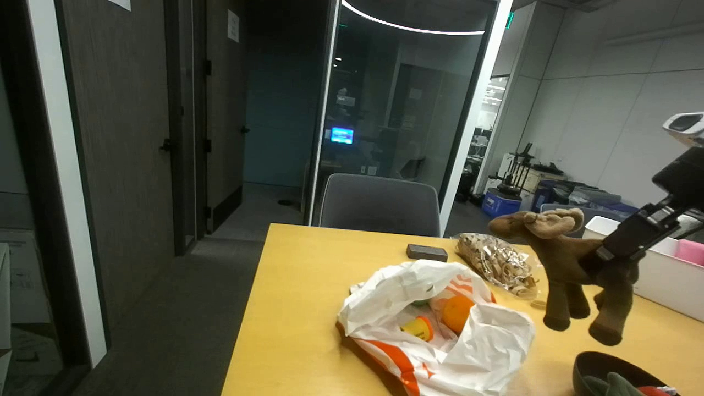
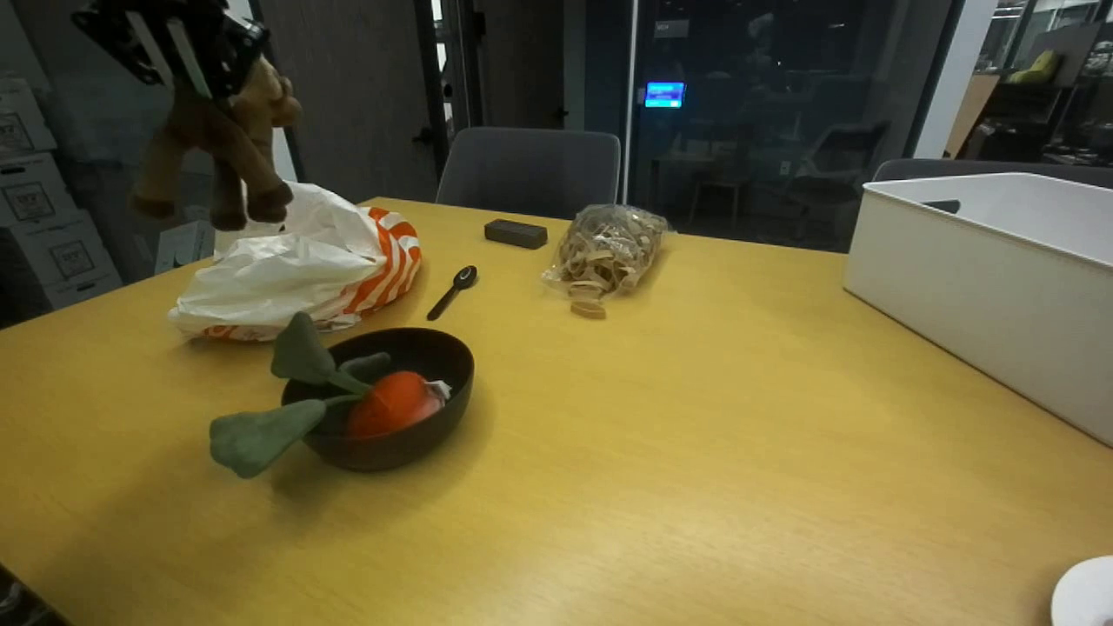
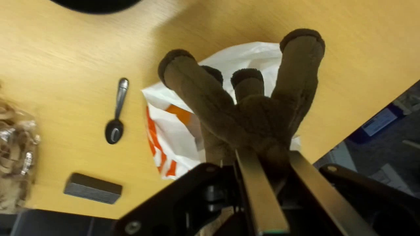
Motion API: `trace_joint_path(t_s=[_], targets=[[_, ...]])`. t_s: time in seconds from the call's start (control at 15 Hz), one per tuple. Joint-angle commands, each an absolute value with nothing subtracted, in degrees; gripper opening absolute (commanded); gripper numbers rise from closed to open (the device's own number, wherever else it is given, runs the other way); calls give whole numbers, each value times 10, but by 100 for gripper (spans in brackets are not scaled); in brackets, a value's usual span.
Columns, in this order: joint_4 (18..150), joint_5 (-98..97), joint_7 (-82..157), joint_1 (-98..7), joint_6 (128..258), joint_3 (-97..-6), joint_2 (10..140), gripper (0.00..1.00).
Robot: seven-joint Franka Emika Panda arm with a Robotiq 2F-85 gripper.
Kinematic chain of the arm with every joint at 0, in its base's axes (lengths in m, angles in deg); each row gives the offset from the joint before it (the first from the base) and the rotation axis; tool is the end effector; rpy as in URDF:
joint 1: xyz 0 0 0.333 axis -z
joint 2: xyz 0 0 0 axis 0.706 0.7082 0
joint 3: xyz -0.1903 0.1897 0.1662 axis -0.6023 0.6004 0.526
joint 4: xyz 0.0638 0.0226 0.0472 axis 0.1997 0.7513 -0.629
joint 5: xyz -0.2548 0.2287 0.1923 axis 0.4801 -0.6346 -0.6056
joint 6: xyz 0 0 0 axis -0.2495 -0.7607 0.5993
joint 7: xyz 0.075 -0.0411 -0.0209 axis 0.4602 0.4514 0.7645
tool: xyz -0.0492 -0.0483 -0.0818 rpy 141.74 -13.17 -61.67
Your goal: Put the contents of the black bowl into the plastic bag
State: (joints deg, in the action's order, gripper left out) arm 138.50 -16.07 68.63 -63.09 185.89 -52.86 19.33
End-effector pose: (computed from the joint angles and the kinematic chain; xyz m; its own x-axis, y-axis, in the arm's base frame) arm 0.3652 0.0882 0.5182 0.7739 0.4940 0.3963 0.5706 -0.8153 -0.0981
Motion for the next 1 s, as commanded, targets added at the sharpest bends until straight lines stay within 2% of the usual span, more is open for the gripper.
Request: trace_joint_path(t_s=[0.0,0.27,0.93], targets=[[1356,-209,753,-694,1865,-526,214,9],[1340,-265,845,-748,1838,-534,271,9],[1229,-218,820,-681,1650,-442,408,10]])
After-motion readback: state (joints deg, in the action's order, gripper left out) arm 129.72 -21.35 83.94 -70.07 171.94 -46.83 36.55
